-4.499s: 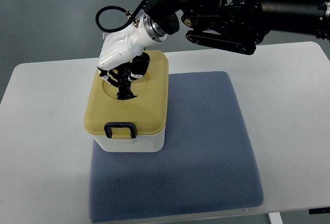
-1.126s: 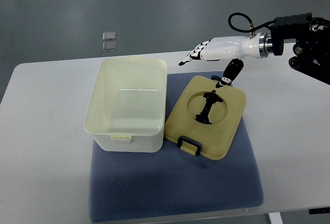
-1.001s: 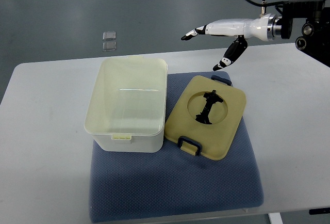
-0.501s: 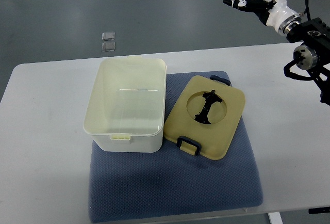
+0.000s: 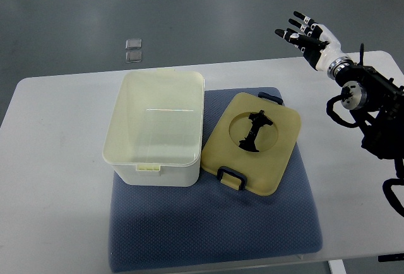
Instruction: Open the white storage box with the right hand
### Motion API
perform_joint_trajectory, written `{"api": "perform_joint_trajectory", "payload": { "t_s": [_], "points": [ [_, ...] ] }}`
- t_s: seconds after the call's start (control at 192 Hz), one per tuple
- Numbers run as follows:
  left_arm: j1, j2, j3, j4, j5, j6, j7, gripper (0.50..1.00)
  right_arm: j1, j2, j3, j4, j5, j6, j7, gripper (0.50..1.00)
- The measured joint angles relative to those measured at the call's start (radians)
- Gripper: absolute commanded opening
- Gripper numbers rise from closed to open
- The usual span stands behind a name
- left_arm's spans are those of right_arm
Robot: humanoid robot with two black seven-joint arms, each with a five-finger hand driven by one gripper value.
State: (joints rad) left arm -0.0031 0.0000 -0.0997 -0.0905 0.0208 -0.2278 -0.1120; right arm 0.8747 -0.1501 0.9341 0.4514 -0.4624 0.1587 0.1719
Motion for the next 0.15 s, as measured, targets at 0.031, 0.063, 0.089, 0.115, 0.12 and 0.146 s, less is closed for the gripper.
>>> {"api": "perform_joint_trajectory", "payload": {
  "t_s": [0.031,0.063,0.089,0.115,0.12,0.146],
  "points": [
    [0.0,0.0,0.0,0.0,0.0,0.0,0.0,1.0,-0.003,0.004,0.001,0.0,0.002,0.0,0.001,0.928],
    [0.0,0.0,0.0,0.0,0.0,0.0,0.0,1.0,-0.004,0.007,0.003,0.0,0.003,0.0,0.001,0.928],
    [0.0,0.0,0.0,0.0,0.0,0.0,0.0,1.0,-0.005,0.008,0.005,0.0,0.004,0.001,0.001,0.928],
    [0.0,0.0,0.0,0.0,0.0,0.0,0.0,1.0,-0.006,0.01,0.008,0.0,0.004,0.002,0.001,0.928],
    [0.0,0.0,0.0,0.0,0.0,0.0,0.0,1.0,-0.007,0.01,0.009,0.0,0.004,0.003,0.001,0.928],
    [0.0,0.0,0.0,0.0,0.0,0.0,0.0,1.0,-0.008,0.012,0.012,0.0,0.004,0.005,0.001,0.928]
  ]
}}
